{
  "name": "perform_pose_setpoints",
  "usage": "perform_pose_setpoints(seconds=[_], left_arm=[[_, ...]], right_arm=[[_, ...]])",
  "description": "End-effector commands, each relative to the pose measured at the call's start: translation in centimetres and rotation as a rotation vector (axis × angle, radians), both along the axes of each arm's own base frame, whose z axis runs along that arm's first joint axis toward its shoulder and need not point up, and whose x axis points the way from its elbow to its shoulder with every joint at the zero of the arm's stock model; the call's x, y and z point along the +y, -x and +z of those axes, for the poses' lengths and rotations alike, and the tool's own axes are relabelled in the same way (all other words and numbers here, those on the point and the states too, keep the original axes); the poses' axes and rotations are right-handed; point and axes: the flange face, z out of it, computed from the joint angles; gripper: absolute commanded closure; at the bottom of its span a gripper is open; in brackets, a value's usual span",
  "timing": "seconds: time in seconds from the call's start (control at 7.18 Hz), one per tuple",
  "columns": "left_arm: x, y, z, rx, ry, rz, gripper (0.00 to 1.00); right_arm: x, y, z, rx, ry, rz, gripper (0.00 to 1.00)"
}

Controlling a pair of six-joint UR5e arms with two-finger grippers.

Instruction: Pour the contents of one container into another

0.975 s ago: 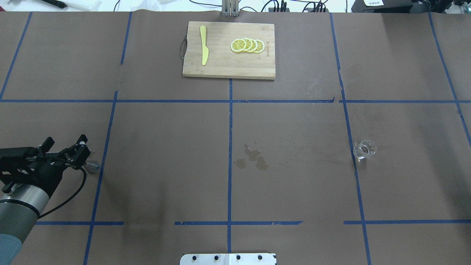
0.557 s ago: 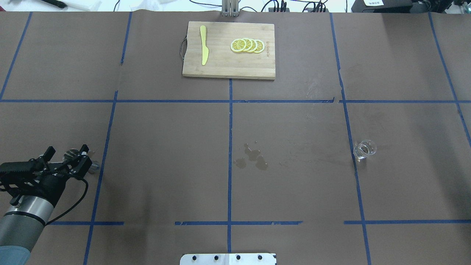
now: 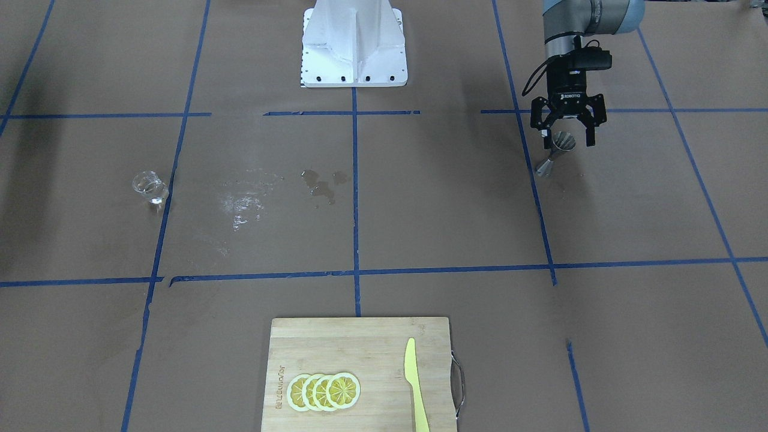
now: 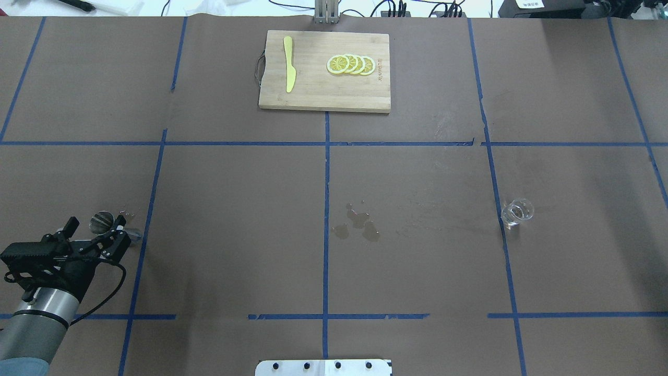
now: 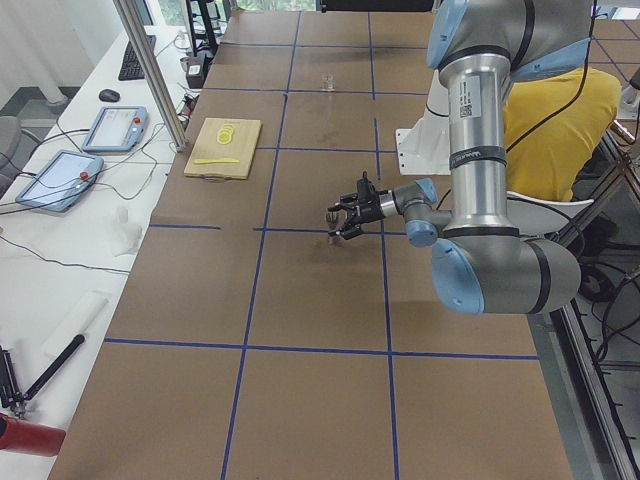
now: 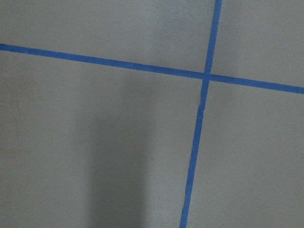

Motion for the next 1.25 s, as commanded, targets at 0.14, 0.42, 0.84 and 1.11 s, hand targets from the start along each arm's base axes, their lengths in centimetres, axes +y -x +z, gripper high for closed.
perform_pose_setpoints(seconds=[0.14, 0.42, 0.84, 1.11], left_arm=[[0.2, -1.8, 1.5, 0.004, -0.004, 0.004, 0.01], [0.2, -2.0, 4.1, 0.019, -0.007, 0.002, 0.02], [0.3, -2.7, 3.8, 0.03, -0.057, -0.037, 0.02], [0.7, -3.2, 4.4, 0.022, -0.083, -0.05, 0.02]], right_arm=[[0.0, 0.0, 0.0, 0.002, -0.002, -0.001, 0.0], [0.0, 0.0, 0.0, 0.002, -0.002, -0.001, 0.0], [-0.2, 0.0, -0.2, 0.008, -0.007, 0.0, 0.0], [-0.2, -0.1, -0.1, 0.01, -0.006, 0.0, 0.0]])
